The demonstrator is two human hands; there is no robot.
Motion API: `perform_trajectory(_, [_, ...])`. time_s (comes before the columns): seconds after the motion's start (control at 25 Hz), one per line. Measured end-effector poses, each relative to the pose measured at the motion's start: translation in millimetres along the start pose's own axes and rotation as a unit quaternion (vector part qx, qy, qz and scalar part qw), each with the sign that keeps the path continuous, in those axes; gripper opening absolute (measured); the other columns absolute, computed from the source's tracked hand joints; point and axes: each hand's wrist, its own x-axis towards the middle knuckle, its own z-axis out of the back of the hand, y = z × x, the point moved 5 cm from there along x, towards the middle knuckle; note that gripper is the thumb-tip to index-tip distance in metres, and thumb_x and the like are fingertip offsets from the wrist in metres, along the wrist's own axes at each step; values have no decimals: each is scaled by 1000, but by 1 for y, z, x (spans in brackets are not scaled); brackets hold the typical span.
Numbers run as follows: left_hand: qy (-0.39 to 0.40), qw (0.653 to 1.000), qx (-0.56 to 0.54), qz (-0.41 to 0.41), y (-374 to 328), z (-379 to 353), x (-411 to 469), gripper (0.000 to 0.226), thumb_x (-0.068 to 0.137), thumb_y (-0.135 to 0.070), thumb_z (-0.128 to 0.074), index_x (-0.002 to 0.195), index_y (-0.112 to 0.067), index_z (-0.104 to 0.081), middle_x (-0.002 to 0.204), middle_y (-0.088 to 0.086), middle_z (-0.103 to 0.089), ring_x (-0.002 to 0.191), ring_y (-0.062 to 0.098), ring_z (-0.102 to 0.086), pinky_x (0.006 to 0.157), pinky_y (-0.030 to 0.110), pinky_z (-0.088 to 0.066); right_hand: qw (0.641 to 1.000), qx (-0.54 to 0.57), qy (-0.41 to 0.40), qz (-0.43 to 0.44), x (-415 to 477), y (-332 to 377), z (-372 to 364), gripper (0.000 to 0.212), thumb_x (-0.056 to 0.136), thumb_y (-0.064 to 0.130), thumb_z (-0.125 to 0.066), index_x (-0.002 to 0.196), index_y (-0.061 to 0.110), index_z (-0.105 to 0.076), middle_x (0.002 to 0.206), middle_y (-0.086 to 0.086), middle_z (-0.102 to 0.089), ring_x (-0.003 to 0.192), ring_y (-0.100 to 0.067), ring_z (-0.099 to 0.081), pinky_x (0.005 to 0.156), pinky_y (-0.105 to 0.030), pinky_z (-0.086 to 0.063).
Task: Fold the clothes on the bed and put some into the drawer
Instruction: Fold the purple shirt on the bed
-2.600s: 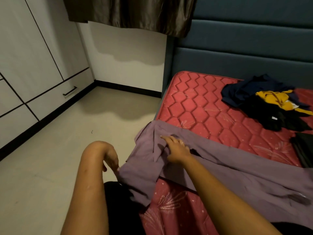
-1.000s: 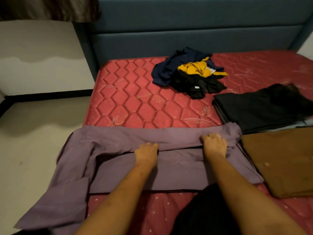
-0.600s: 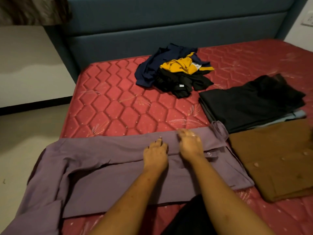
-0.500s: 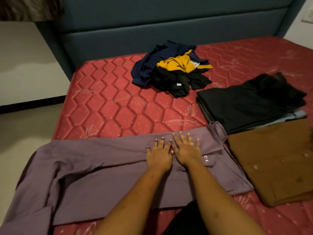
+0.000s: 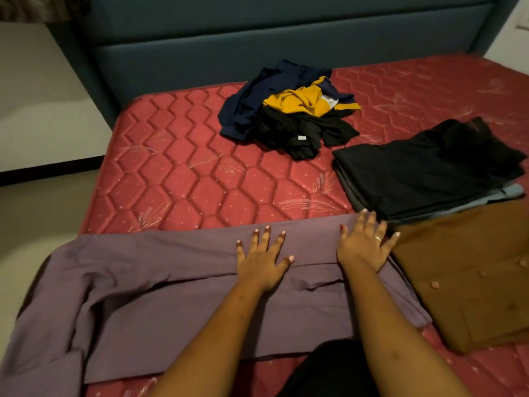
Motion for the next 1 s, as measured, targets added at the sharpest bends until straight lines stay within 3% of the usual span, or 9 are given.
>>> perform_trajectory(0.16, [-108, 993, 13, 35, 60, 17, -65, 64, 92, -57, -44, 150, -36, -25, 161, -3, -13, 149, 20, -6, 113, 61, 3, 985, 18, 2, 172, -58, 87, 26, 66, 100, 41, -34, 154, 13, -9, 162, -5, -5, 149, -24, 1, 115, -54, 7])
perform_trajectory(0.24, [-197, 974, 33, 107, 111, 34, -111, 66, 82, -46, -65, 142, -28, -44, 154, 3, -34, 143, 25, -28, 108, 69, -12, 949, 39, 40, 312, -128, 157, 25, 65, 99, 41, -35, 154, 16, -10, 162, -4, -4, 149, -22, 1, 114, -55, 8])
perform_trajectory(0.28, [-213, 964, 41, 155, 141, 42, -136, 71, 77, -42, -71, 141, -27, -45, 152, 4, -37, 141, 26, -31, 107, 70, -16, 919, 51, 71, 384, -173, 191, 20, 65, 99, 40, -36, 154, 18, -9, 162, -1, -3, 149, -20, 2, 114, -56, 9])
perform_trajectory(0.36, [-177, 953, 31, 243, 198, 48, -180, 80, 81, -44, -65, 150, -31, -27, 158, 2, -23, 145, 24, -19, 111, 64, -12, 854, 59, 134, 499, -260, 245, 7, 67, 98, 38, -41, 154, 25, -7, 162, 3, -2, 149, -17, 3, 113, -56, 10])
perform_trajectory(0.44, [-148, 941, 10, 305, 241, 50, -222, 80, 88, -50, -55, 152, -35, -11, 160, 1, -9, 146, 24, -10, 113, 58, -17, 812, 36, 154, 561, -323, 284, -2, 71, 96, 37, -45, 154, 31, -5, 162, 4, -2, 149, -19, 3, 114, -57, 7])
perform_trajectory(0.6, [-86, 930, -41, 354, 280, 25, -278, 77, 89, -48, -52, 151, -33, -8, 154, 0, -21, 139, 26, -28, 105, 52, -35, 793, -64, 186, 577, -368, 326, -19, 77, 92, 38, -54, 152, 39, -6, 159, -4, -16, 147, -32, -6, 113, -62, -2])
perform_trajectory(0.76, [-81, 925, -47, 367, 291, 37, -290, 40, 96, -21, -49, 135, -21, -42, 136, 7, -49, 122, 28, -49, 91, 41, -48, 790, -151, 190, 563, -370, 332, -21, 86, 87, 47, -60, 152, 38, -5, 156, -6, -23, 143, -35, -16, 112, -58, -15])
perform_trajectory(0.84, [-108, 920, -69, 371, 294, 65, -293, 29, 95, -14, -47, 124, -14, -54, 125, 11, -58, 114, 29, -56, 87, 39, -49, 790, -132, 200, 564, -374, 334, -13, 93, 86, 47, -61, 151, 39, 5, 153, -6, -30, 139, -33, -25, 110, -57, -20])
perform_trajectory(1.0, [-193, 913, -152, 325, 302, 121, -318, 24, 91, -17, -47, 112, -7, -52, 119, 19, -57, 109, 36, -55, 83, 38, -44, 767, -36, 294, 569, -401, 337, 6, 101, 86, 27, -61, 145, 49, 18, 143, -7, -47, 128, -33, -44, 106, -59, -26])
